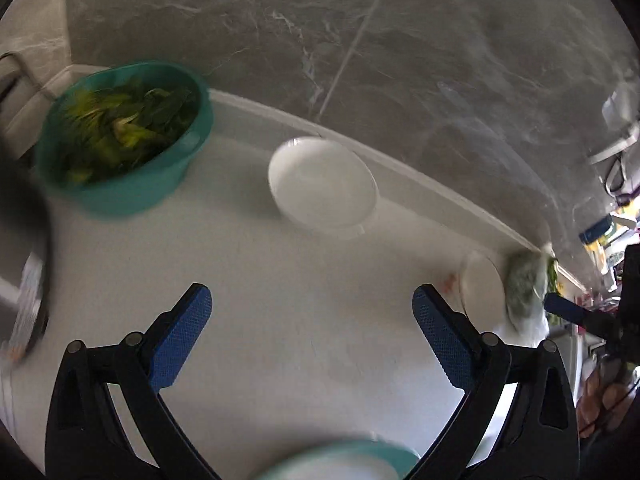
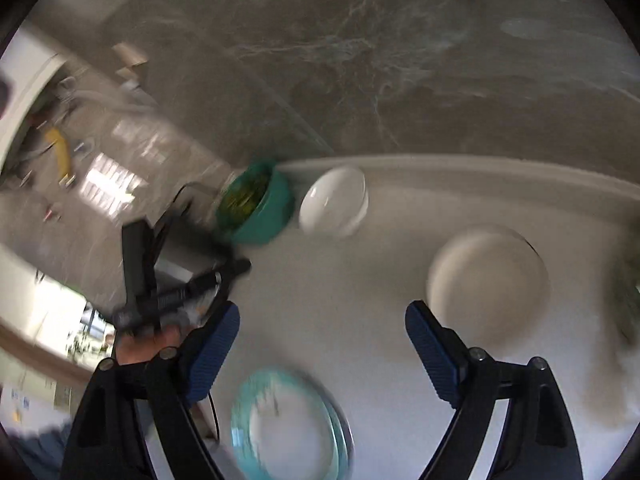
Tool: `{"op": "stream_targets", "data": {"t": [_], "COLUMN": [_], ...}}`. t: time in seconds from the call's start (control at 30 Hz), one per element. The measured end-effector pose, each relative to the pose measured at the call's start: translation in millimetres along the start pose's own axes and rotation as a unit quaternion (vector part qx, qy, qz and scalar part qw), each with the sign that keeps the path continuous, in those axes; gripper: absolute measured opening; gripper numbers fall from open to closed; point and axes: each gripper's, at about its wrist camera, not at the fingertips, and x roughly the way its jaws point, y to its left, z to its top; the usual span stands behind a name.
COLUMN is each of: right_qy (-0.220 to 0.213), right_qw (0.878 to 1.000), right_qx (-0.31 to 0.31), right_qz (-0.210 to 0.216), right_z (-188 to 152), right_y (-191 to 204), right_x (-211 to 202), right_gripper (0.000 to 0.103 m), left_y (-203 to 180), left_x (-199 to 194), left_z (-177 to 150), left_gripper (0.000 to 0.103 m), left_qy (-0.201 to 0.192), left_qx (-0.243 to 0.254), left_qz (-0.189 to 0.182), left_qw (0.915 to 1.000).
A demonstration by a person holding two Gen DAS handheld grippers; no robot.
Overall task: Organize plates and bowls
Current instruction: 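Lower the large white bowl onto the counter and open both grippers, then move both grippers to the small white bowl by the teal basin and grip its rim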
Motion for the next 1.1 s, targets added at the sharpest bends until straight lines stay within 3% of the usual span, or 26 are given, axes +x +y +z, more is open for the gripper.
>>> {"op": "stream_targets", "data": {"t": [0.1,0.23,0.5,0.6,0.77,0.9,0.97,1.03,1.1], "right_qy": [-0.01,0.007,0.033,0.046,0.063,0.074,0.077,0.082,0.087], "right_qw": [0.998,0.995,0.987,0.987,0.986,0.986,0.986,0.986,0.986], "right_qx": [0.06,0.089,0.145,0.136,0.137,0.128,0.122,0.123,0.124], "right_qz": [-0.011,-0.042,-0.06,-0.07,-0.076,-0.078,-0.078,-0.073,-0.071], "right_z": [33.7,58.7,72.7,76.4,78.0,76.2,77.4,76.8,75.7], "right_y": [-5.1,-14.3,-45.4,-47.5,-57.0,-59.6,-57.0,-57.8,-57.7], "right_x": [51.6,111.7,162.2,173.6,184.8,189.8,195.2,199.5,206.2], "right_gripper": [0.073,0.072,0.072,0.071,0.064,0.055,0.048,0.028,0.02], "left_y": [4.4,25.1,35.3,31.4,37.2,42.4,42.0,43.5,44.4], "left_x": [31.0,70.6,116.6,127.4,149.3,166.9,168.9,173.7,179.4], "left_z": [23.1,47.3,79.6,84.8,89.5,96.2,91.9,90.9,91.4], "left_gripper": [0.101,0.097,0.093,0.062,0.056,0.031,0.027,0.016,0.013], "left_qy": [0.002,0.013,0.018,0.032,0.045,0.056,0.061,0.07,0.073], "left_qx": [0.03,0.03,0.046,0.055,0.055,0.054,0.055,0.057,0.058], "left_qz": [0.018,0.026,0.034,0.026,0.028,0.018,0.015,0.009,0.006], "left_qw": [0.9994,0.9991,0.9982,0.9976,0.9971,0.9968,0.9965,0.9959,0.9956]}}
